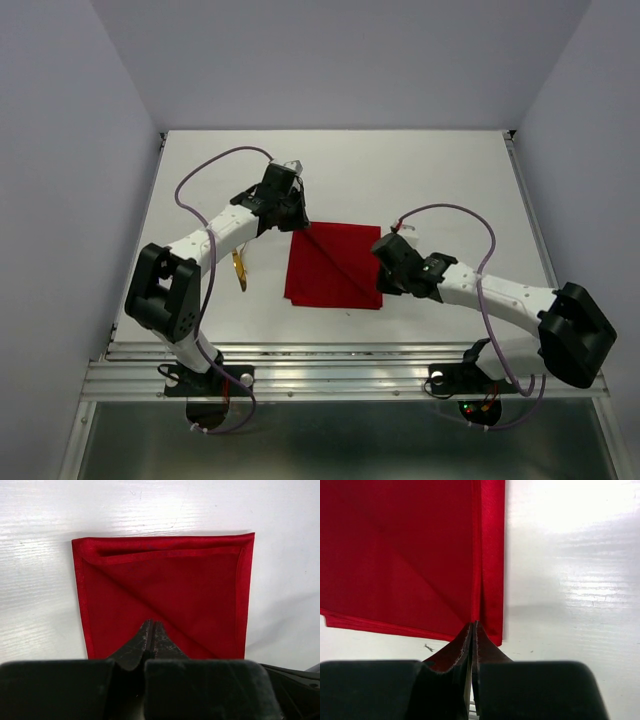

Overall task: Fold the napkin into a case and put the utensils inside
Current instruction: Smooth out the upper triangle-folded napkin at the center of the board.

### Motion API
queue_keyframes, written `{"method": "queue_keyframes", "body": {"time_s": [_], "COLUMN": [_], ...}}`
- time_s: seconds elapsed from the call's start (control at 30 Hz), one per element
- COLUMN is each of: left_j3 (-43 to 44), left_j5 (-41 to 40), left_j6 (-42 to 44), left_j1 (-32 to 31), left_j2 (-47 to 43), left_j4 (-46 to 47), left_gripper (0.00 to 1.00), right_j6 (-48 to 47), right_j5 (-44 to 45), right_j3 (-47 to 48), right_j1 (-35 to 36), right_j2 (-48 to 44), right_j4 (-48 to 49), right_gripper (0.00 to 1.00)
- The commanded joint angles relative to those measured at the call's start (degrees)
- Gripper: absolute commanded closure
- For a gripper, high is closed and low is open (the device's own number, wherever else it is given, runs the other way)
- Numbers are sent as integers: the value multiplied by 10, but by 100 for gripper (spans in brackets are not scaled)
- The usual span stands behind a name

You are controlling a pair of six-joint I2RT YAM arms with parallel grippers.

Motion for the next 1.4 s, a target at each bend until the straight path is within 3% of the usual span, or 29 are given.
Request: {"method": "queue_keyframes", "body": {"time_s": [0.0,0.27,0.57,1.0,1.37], "left_j3": [-4,0,-13,-27,-8], "left_j5": [-9,-6,-11,-12,-29], "left_j6": [2,1,6,3,2], "left_j1": [-2,-5,-10,-12,-12], "left_j2": [-30,-27,-36,-64,-54], "left_j4": [7,8,9,7,-10], "left_gripper": [100,100,100,100,86], "right_j6": [20,7,-3,3,-7], "right_j5": [-16,-56,51,31,-41], "right_j3": [-26,-23,-12,-19,21], "right_j1": [3,3,-14,-30,-5], "right_j2": [11,69,-5,52,138], "right_j4": [20,53,-29,-15,67], "right_gripper": [96,98,93,90,93]}}
